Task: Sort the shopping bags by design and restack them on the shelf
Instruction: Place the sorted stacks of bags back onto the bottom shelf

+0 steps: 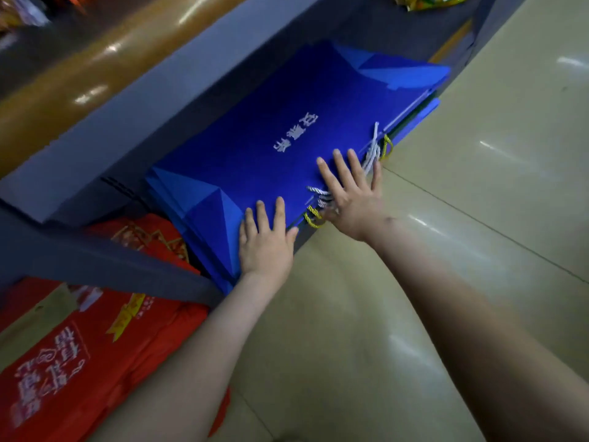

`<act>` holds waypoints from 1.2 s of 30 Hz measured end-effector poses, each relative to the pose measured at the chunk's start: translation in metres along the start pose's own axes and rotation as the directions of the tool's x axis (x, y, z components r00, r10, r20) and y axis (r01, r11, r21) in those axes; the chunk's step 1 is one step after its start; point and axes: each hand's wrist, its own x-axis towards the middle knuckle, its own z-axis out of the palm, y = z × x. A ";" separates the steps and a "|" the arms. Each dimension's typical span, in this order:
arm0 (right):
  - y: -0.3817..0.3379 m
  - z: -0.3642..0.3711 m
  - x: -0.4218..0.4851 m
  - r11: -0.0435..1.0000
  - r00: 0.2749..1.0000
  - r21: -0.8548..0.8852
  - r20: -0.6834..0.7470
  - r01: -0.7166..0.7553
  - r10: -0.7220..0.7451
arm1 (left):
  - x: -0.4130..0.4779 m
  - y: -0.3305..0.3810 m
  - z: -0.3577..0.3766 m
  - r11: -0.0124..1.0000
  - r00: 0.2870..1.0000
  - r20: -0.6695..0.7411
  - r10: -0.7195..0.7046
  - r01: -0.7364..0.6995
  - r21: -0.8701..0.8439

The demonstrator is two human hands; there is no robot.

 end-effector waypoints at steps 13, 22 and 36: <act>-0.097 -0.161 -0.203 0.684 0.821 0.473 0.443 -0.556 0.361 | -0.178 0.047 -0.115 0.935 0.900 0.329 0.287 -0.189 -0.300; -0.145 -0.294 -0.295 0.867 0.801 0.267 0.558 -0.420 0.216 | -0.306 0.031 -0.212 0.943 0.886 0.410 0.216 -0.081 -0.323; -0.257 -0.372 -0.377 0.995 0.718 0.067 0.696 -0.074 0.007 | -0.444 -0.085 -0.298 0.946 0.919 0.394 0.012 0.118 -0.303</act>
